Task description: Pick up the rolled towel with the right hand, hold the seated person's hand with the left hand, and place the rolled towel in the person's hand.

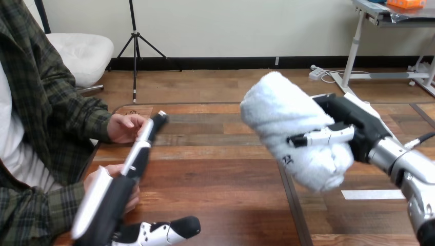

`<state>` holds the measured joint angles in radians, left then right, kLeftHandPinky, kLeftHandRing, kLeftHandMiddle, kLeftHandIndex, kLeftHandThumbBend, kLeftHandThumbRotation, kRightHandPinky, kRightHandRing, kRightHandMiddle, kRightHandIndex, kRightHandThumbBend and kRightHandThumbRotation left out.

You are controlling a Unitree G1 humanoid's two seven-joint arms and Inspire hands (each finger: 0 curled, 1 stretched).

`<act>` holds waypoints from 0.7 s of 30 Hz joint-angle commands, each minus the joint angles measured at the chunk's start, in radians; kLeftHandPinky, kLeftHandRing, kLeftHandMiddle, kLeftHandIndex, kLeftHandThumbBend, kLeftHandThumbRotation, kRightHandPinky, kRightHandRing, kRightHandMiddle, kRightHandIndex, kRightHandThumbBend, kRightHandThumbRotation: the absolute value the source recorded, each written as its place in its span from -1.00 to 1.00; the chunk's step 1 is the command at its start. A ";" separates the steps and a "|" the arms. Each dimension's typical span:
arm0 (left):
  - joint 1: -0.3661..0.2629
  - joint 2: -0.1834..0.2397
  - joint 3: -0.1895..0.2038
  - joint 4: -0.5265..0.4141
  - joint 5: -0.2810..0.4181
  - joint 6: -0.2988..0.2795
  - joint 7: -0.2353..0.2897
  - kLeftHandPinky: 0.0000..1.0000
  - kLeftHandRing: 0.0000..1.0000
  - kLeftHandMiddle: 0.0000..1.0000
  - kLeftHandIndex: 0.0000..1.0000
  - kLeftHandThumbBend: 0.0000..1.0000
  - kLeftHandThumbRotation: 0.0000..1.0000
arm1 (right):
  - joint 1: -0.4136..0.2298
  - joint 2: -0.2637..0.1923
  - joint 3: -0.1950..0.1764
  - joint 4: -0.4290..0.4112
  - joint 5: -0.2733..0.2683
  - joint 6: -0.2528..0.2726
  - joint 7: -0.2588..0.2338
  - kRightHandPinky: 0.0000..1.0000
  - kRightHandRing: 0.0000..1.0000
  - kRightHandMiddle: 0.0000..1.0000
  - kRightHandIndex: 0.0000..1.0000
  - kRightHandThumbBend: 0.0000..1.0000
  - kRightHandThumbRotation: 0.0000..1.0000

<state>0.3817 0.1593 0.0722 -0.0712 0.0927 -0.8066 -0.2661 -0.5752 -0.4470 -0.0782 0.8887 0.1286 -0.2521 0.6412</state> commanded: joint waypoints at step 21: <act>-0.062 0.219 0.370 -0.310 0.338 0.190 0.113 0.62 0.85 0.90 0.90 1.00 -0.11 | 0.062 0.035 -0.028 -0.188 0.034 -0.023 -0.006 -0.81 -0.71 -0.59 -0.46 0.54 -1.00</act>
<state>0.3817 0.3068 0.3850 -0.3297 0.3749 -0.6394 -0.1746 -0.4577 -0.4188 -0.0772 0.8000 0.1281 -0.2527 0.6410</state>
